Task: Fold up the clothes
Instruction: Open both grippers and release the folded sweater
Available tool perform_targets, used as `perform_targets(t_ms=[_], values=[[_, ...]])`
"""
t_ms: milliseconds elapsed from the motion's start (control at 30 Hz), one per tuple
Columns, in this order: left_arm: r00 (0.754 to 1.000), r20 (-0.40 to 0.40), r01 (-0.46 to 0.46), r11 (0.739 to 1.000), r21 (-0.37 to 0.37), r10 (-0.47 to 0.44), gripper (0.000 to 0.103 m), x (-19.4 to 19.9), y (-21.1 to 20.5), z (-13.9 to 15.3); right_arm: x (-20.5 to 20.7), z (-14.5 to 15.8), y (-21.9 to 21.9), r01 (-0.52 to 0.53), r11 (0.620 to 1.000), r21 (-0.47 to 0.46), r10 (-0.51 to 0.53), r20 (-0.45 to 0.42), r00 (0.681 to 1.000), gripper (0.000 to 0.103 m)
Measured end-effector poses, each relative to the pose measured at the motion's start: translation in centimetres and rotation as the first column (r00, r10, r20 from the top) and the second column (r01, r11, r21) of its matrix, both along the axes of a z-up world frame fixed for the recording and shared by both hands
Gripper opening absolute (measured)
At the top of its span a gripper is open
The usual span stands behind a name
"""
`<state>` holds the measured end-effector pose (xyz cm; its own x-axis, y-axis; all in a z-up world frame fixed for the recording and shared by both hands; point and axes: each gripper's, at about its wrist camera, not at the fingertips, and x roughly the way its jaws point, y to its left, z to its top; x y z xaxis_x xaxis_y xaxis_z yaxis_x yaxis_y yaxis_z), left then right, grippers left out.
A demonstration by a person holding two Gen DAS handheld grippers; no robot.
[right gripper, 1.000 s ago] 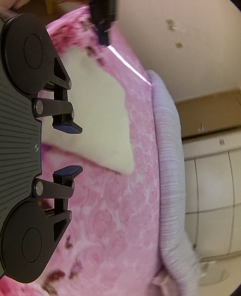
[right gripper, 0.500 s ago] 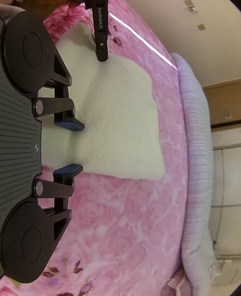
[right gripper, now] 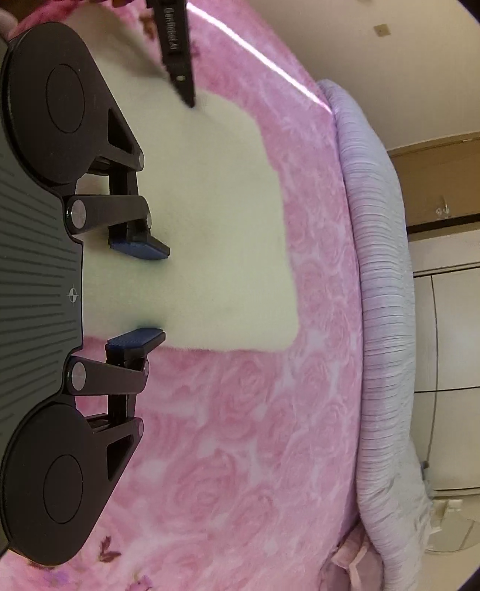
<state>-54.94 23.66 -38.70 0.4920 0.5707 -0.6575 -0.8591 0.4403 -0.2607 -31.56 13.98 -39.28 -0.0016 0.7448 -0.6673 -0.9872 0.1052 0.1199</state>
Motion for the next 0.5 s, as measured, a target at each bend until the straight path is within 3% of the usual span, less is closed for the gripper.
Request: perform_targets(t_ms=[67, 233, 400, 500], values=[[1.000, -0.003, -0.005, 1.000, -0.016, 0.005, 0.009, -0.1, 0.0, 0.6, 0.3, -0.1, 0.5, 0.000, 1.000, -0.019, -0.001, -0.007, 1.000, 0.041], [1.000, -0.011, -0.016, 0.999, 0.036, 0.017, 0.009, -1.4, -3.1, 3.8, 3.0, 2.2, -1.9, 0.037, 0.999, 0.025, -0.033, -0.166, 0.986, 0.040], [0.999, 0.032, 0.011, 0.998, 0.057, -0.012, 0.009, -3.3, -7.0, 5.1, 1.8, 4.1, -6.3, 0.008, 0.999, 0.051, -0.002, -0.118, 0.993, 0.040], [1.000, -0.020, 0.007, 1.000, 0.025, -0.007, 0.009, -2.6, -7.1, 3.2, 0.4, 2.7, -6.4, -0.014, 1.000, 0.027, 0.016, -0.069, 0.997, 0.040]])
